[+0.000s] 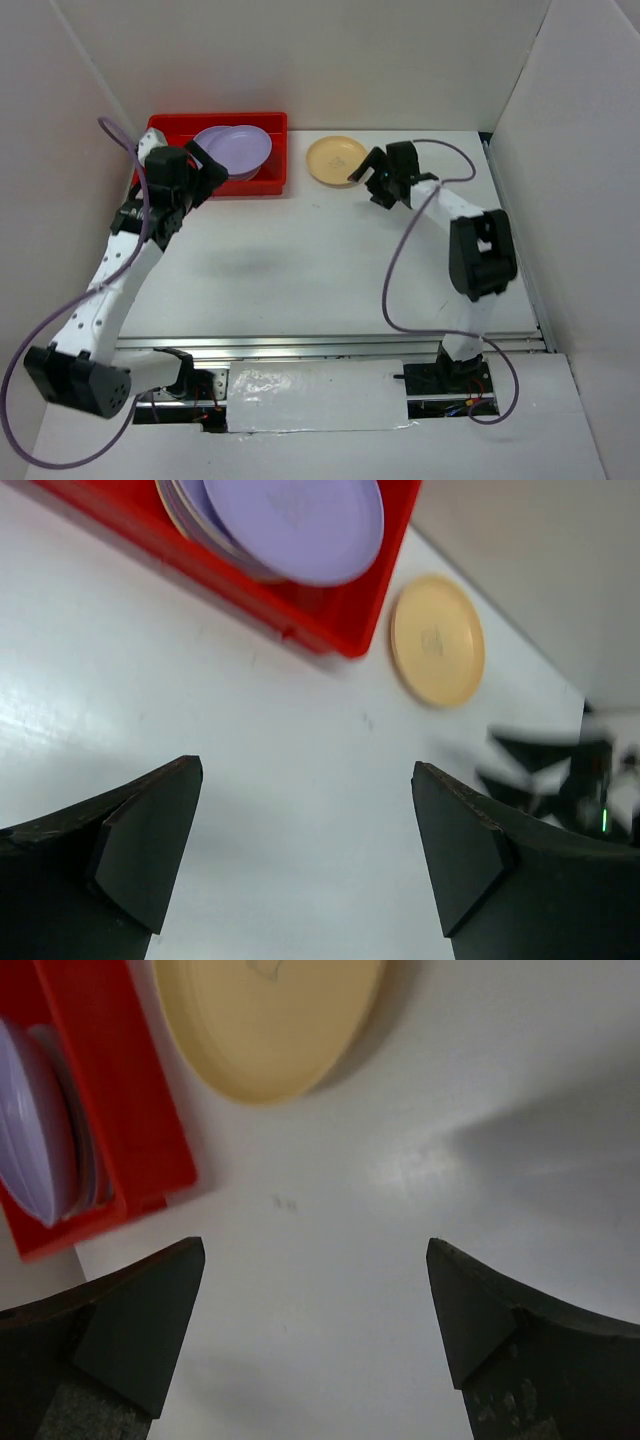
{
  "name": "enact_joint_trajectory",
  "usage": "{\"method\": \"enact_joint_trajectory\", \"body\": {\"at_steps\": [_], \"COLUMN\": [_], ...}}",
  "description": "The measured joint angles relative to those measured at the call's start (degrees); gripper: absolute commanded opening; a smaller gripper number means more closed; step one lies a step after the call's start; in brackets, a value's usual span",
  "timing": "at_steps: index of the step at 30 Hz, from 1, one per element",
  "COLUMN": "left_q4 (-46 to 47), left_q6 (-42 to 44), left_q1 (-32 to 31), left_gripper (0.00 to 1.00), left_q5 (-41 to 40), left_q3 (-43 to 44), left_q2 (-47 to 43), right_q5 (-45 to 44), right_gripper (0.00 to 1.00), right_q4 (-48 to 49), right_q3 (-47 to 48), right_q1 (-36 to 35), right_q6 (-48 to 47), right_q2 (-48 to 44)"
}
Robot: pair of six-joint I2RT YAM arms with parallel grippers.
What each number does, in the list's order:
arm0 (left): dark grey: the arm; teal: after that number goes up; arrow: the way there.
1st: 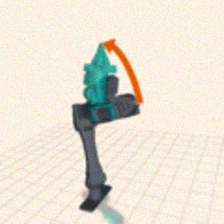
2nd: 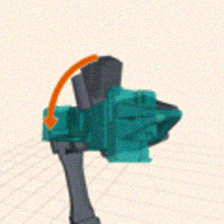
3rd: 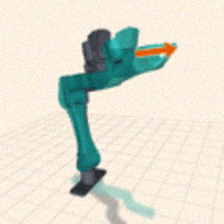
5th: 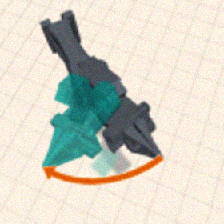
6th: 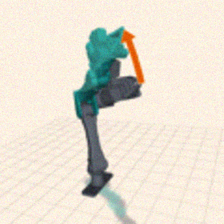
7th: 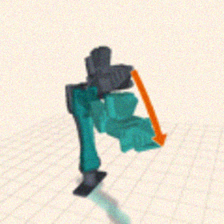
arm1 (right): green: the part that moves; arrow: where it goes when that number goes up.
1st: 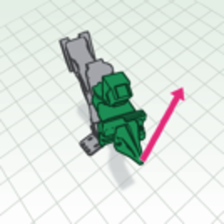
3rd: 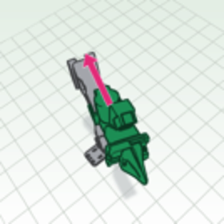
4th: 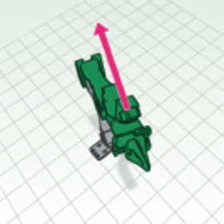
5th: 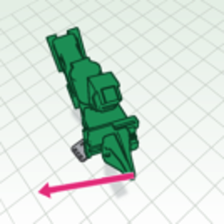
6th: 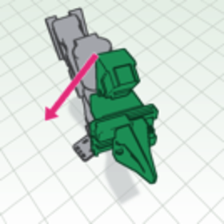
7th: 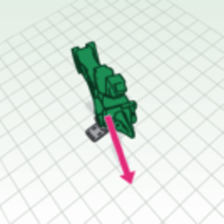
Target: Place the plates into the plastic bin on the countertop
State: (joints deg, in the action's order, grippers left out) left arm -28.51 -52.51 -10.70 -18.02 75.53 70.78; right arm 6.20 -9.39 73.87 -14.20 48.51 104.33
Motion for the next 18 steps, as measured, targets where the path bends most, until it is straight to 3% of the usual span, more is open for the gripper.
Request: {"method": "enact_joint_trajectory", "body": {"at_steps": [6,10,12,13,16,18], "left_q4": [-3.3,-6.1,-6.6,-6.6,-7.4,-7.6], "left_q6": [5.9,8.4,9.0,9.1,9.4,10.1], "left_q1": [-5.0,-6.8,-7.3,-7.4,-7.6,-7.7], "left_gripper": [0.99,0.99,0.99,0.99,0.99,0.99], "left_q5": [4.6,4.9,4.9,4.9,5.5,5.9], "left_q3": [-8.7,-10.4,-11.6,-12.6,-15.2,-16.0], "left_q2": [-12.4,-17.3,-18.9,-19.6,-20.4,-19.8], "right_q5": [-3.4,-7.0,-7.9,-8.3,-9.2,-9.2], "right_gripper": [0.95,0.9,0.84,0.74,0.57,0.54], "right_q4": [-7.1,-18.4,-20.9,-22.1,-24.7,-26.1], "right_q3": [29.9,48.2,51.8,52.4,52.4,53.2], "right_q1": [1.9,1.9,1.9,2.0,2.2,2.3], "right_q6": [2.2,2.7,2.7,2.7,2.8,2.8], "right_q2": [23.8,36.1,38.6,39.0,39.1,39.4]}}
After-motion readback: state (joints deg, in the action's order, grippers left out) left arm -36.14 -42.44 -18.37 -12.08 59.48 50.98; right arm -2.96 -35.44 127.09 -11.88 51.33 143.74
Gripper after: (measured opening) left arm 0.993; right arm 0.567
